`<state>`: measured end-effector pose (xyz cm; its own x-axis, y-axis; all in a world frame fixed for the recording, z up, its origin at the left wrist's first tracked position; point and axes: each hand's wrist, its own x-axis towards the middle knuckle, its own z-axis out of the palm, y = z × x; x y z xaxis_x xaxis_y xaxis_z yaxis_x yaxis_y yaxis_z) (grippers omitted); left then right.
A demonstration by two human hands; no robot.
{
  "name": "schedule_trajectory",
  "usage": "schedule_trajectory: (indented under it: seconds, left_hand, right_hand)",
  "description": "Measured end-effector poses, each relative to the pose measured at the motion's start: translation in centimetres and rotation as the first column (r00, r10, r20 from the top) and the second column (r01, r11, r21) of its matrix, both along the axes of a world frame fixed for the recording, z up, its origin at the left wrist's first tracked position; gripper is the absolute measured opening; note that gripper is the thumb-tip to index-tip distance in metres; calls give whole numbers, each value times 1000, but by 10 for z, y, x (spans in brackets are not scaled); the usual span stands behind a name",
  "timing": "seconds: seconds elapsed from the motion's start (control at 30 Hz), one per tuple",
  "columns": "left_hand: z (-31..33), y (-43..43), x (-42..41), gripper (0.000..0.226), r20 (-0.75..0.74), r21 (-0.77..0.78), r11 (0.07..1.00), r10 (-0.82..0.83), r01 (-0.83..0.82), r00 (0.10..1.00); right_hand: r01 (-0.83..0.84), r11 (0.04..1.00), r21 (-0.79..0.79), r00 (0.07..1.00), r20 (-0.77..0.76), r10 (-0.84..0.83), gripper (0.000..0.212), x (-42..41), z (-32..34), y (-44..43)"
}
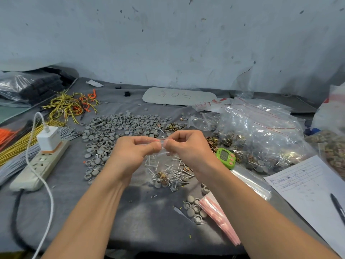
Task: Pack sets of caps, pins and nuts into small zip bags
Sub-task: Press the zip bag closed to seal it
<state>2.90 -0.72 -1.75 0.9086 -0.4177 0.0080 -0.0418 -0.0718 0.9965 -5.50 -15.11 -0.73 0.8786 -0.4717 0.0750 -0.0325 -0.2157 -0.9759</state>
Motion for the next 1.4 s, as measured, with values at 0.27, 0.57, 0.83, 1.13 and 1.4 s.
schedule_trajectory:
  seconds: [0.27,0.57,0.83,1.13,1.4]
  left_hand:
    - [-3,1,0,10,-29,-9,993,118,-119,993]
    - [-5,-14,-3,18,11,-80,988,133,-132,991]
    - [-8,-12,-4,11,10,-42,998,37,-37,999]
    - [-4,-9,-6,10,17,-79,996,34,-32,999]
    - [-2,-8,-6,12,27,-71,997,43,-41,999]
  right_hand:
    - [-23,994,109,999,-23,26,21,-5,4,-14]
    - [6,993,121,1000,-31,-2,29,3,-2,-15]
    - [-51,994,99,999,18,50,18,3,-5,-8]
    - [-14,998,54,999,51,12,10,-1,-1,-6]
    - [14,1000,-1,999,39,-14,6,-3,0,-5]
